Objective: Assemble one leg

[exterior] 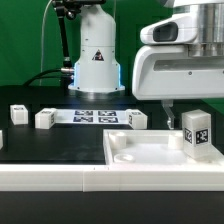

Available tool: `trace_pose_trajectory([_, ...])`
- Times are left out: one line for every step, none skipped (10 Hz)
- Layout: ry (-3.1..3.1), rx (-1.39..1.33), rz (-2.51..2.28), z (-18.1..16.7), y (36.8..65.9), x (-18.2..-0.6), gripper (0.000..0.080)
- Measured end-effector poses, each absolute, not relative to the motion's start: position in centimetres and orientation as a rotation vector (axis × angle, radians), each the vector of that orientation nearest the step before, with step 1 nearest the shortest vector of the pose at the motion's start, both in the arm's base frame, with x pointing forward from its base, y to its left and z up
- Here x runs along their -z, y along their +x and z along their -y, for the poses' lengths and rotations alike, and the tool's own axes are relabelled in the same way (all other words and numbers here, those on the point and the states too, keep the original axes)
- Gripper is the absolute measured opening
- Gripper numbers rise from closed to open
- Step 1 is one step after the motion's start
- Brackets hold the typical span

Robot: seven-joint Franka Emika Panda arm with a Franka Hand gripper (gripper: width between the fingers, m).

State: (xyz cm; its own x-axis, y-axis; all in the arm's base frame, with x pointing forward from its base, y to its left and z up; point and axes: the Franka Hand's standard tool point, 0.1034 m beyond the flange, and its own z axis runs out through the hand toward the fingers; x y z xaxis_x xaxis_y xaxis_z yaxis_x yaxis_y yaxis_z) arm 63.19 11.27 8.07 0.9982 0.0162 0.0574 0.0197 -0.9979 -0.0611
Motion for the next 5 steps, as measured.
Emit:
trace_pose_trajectory([-3.079,0.109,0.124,-11.09,63.37,-8.1,0.0648])
trace_pose_trajectory([-3.079,0.109,0.158,-11.08,63.36,-8.08,0.0638])
trace_pose_trajectory([-3.079,0.109,0.149,-11.07,63.37,-8.08,0.0638])
trace_pose_trajectory([-3.079,0.109,0.149,-11.07,63.37,-8.08,0.0469])
trace_pose_trajectory([-3.079,0.108,0.15,-11.08,63.36,-8.08,0.029])
